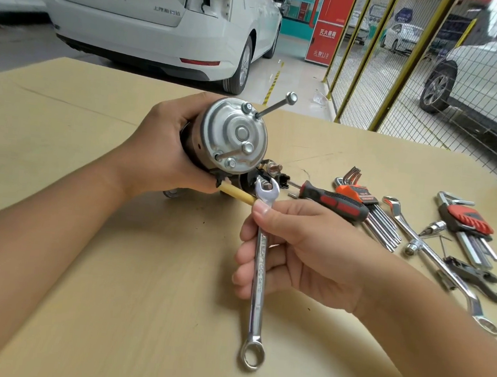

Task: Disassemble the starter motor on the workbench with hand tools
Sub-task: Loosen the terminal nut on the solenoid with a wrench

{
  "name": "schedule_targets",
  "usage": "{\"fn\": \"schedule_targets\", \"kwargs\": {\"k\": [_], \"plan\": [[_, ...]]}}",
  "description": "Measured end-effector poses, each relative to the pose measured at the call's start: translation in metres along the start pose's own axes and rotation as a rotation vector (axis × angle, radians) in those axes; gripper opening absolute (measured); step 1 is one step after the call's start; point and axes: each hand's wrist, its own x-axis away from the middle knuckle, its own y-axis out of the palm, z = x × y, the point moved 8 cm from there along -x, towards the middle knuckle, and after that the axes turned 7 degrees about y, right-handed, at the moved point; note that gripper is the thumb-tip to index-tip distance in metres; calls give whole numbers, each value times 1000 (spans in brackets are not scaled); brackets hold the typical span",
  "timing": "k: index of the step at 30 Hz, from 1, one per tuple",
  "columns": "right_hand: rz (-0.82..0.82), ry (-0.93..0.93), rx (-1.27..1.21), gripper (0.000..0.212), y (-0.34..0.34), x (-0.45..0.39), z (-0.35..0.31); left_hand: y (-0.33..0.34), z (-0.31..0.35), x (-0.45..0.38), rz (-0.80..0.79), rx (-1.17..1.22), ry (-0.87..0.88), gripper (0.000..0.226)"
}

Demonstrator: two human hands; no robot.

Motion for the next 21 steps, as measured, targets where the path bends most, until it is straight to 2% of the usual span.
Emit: {"fn": "schedule_targets", "kwargs": {"k": [8,11,15,21], "plan": [[-41,36,69,29,-10,2,-3,1,0,0,-1,-2,-4,89],[2,23,113,28,-22,4,-7,0,-1,0,-2,-6,9,91],[193,-55,336,29,-47,6,-20,-1,-1,-1,-9,-12,18,94],[544,-397,899,52,-73,27,-64,-1,-1,-1,-15,2,12,92]]}}
